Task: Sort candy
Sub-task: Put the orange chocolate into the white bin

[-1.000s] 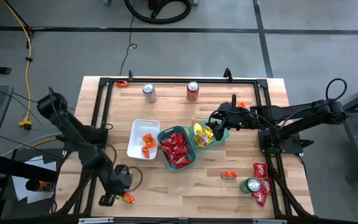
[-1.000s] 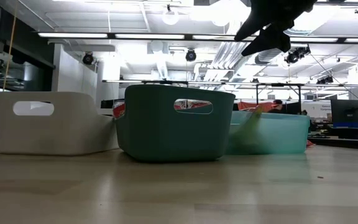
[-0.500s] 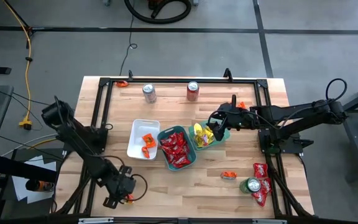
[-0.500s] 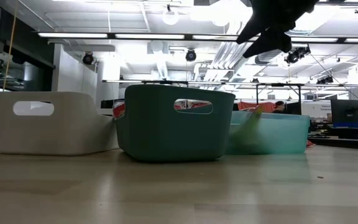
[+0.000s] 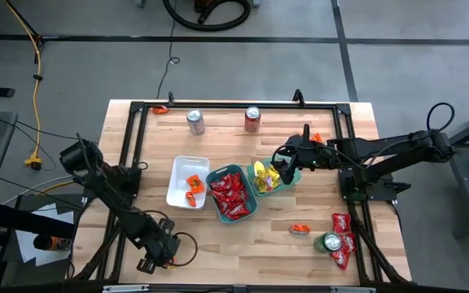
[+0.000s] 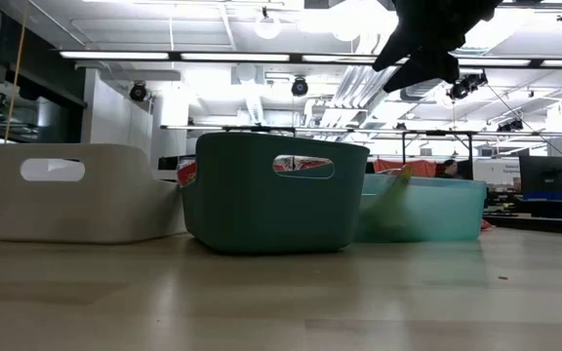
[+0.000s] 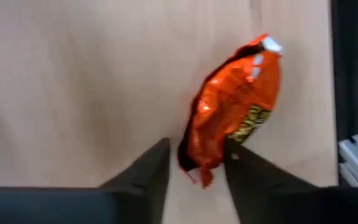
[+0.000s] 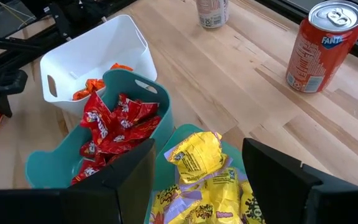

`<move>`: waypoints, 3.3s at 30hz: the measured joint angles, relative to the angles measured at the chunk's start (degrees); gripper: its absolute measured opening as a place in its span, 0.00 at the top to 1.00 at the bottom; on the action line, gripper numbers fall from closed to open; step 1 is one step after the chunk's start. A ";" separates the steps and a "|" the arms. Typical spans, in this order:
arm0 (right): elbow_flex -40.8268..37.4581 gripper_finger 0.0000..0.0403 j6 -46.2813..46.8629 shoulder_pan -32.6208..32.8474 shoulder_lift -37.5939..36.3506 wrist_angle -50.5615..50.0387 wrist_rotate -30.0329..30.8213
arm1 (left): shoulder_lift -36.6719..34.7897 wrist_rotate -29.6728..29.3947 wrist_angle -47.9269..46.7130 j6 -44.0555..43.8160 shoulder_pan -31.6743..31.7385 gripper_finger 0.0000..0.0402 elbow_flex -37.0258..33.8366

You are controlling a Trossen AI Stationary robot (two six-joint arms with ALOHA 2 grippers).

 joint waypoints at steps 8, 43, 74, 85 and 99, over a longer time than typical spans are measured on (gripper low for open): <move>0.00 0.41 0.02 0.00 0.00 -0.02 0.00 | -10.52 1.26 -0.88 -2.25 4.37 0.97 -0.31; 0.00 0.41 -2.99 0.05 0.00 27.85 -9.14 | -49.08 -11.99 38.97 11.46 47.35 0.99 -21.13; 3.92 0.41 6.63 1.15 -0.44 14.40 -20.31 | -42.54 -15.87 -3.92 12.24 47.43 0.52 -1.41; 8.27 0.41 22.73 18.25 9.01 -17.87 -24.17 | -42.38 -22.84 10.68 14.45 47.46 0.51 -1.01; 8.17 0.41 34.97 22.57 32.12 -21.57 -26.43 | -42.21 -24.14 9.04 11.34 47.46 0.51 -1.06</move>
